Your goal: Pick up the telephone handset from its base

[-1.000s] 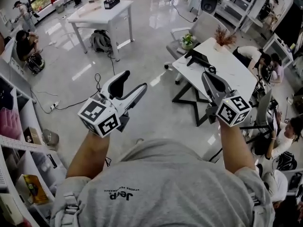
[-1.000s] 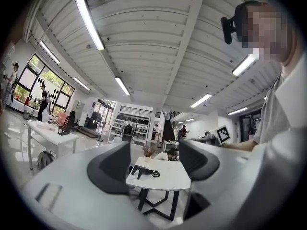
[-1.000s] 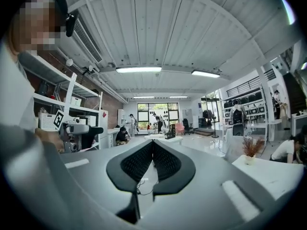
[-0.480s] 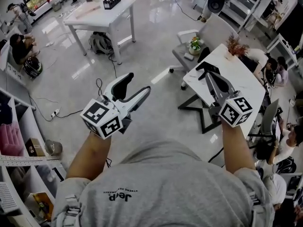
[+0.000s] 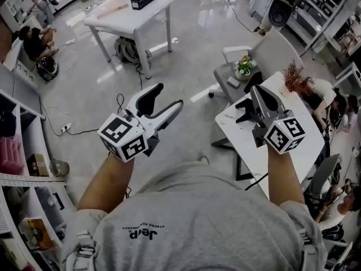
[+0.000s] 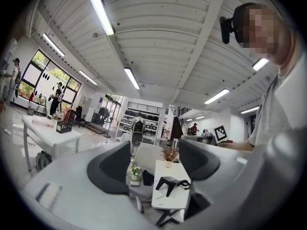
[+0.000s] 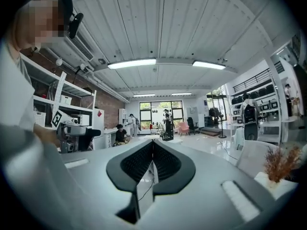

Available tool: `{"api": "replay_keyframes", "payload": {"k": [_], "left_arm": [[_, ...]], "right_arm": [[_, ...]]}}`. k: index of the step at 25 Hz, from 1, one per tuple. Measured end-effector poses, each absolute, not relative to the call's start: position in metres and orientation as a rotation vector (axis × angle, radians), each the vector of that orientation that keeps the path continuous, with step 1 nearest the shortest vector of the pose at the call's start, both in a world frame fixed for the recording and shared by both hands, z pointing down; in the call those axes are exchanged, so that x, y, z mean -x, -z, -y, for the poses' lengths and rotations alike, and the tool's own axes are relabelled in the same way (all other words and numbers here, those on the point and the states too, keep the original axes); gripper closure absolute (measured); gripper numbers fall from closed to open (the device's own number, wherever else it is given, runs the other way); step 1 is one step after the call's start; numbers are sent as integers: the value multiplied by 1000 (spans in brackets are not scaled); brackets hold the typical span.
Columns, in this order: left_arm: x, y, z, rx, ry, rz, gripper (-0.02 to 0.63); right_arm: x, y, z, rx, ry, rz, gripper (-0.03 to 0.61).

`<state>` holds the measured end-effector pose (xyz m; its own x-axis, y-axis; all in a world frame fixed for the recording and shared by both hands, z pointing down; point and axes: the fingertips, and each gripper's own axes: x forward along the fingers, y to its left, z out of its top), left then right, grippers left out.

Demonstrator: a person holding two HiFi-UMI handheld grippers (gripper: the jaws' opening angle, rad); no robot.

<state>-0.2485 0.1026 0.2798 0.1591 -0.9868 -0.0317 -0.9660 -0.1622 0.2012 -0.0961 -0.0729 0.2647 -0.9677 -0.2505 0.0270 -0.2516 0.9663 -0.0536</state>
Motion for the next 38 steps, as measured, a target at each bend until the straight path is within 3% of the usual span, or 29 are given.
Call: {"api": "replay_keyframes", "payload": {"k": [9, 20, 30, 38], "left_arm": [[276, -284, 32, -2179, 226, 2036, 270], [304, -301, 114, -2378, 44, 1761, 270], [162, -359, 213, -2601, -347, 1294, 270], [29, -453, 251, -2639, -814, 984, 270]], "right_arm": [[134, -274, 216, -274, -125, 3106, 572], [133, -289, 265, -628, -95, 3021, 573], [-21, -322, 294, -1112, -177, 2854, 572], [-138, -367, 293, -1348, -282, 2731, 572]]}}
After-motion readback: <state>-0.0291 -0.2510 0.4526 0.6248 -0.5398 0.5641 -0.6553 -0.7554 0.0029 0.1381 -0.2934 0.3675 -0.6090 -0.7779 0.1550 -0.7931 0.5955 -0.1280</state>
